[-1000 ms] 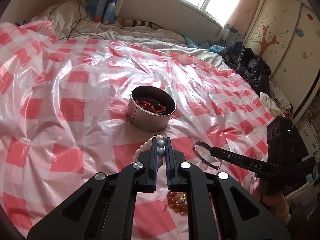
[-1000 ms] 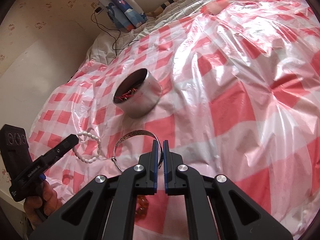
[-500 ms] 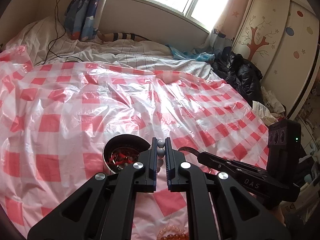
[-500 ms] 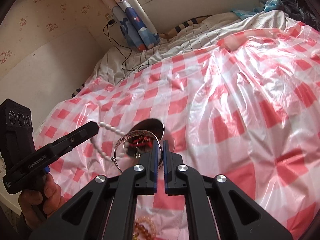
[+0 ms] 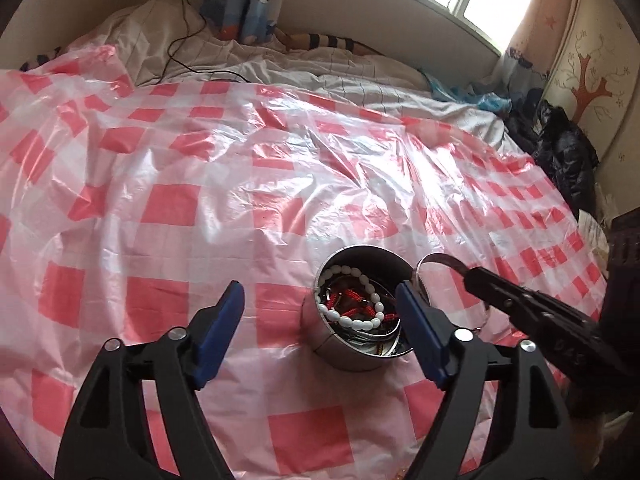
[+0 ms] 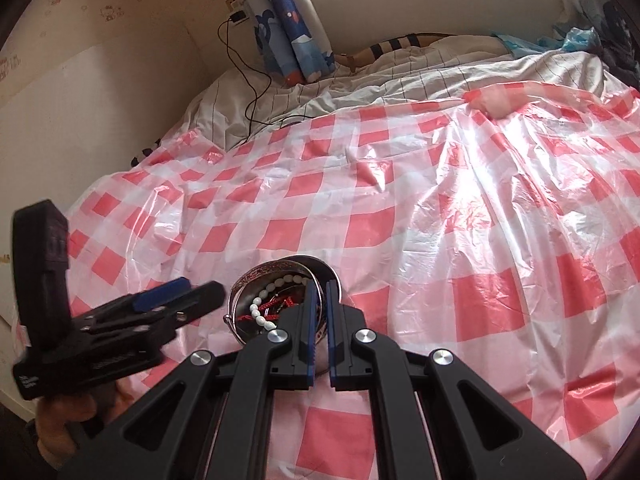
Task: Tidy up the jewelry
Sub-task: 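Open both tools to drop the white bracelet and bangle into the tin, then move both tools back toward the amber bead bracelets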
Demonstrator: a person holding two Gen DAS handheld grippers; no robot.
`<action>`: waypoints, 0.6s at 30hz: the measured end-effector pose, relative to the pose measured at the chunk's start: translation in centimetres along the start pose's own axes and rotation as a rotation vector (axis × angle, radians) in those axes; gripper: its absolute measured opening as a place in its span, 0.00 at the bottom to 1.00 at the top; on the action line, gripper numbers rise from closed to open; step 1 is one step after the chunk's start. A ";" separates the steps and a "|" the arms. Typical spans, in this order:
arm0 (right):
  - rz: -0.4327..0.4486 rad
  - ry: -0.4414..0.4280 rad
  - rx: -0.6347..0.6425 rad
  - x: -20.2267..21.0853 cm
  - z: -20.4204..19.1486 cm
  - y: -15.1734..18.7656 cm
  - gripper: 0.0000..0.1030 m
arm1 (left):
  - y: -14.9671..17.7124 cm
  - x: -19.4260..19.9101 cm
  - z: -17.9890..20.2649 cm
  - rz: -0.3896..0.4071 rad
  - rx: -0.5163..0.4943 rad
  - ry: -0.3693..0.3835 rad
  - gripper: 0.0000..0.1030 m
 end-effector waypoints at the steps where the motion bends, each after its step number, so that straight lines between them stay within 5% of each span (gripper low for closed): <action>1: -0.002 0.006 0.021 -0.4 -0.4 0.0 0.05 | -0.1 0.8 -0.6 0.009 0.022 -0.004 0.78; 5: -0.017 0.063 0.118 -2.9 -1.4 0.4 0.08 | 0.9 3.3 -3.2 0.025 0.084 -0.027 0.80; 7: -0.014 0.092 0.123 -3.3 -0.8 0.7 0.33 | 2.1 3.6 -3.7 0.006 0.094 -0.037 0.80; 9: -0.004 0.098 0.107 -2.6 -0.2 0.6 0.35 | 3.6 3.6 -3.4 -0.026 0.082 -0.032 0.80; 11: 0.022 0.098 0.085 -1.0 0.3 -0.1 0.36 | 4.7 3.8 -2.5 -0.041 0.040 -0.027 0.80; 14: 0.063 0.090 0.045 2.6 1.2 -0.5 0.52 | 6.4 4.6 -1.1 -0.061 -0.014 0.000 0.80; 18: 0.065 0.083 -0.026 8.0 2.6 2.3 0.64 | 9.4 5.8 0.1 -0.095 -0.051 0.014 0.80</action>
Point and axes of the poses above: each gripper's, at about its wrist camera, not at the fingertips, and x roughly against the way its jaws point, z to its right, y to its underside, the point moved 8 cm from there along -x, roughly the way its jaws point, and after that the axes turned 10 degrees about z, right-handed, at the moved point
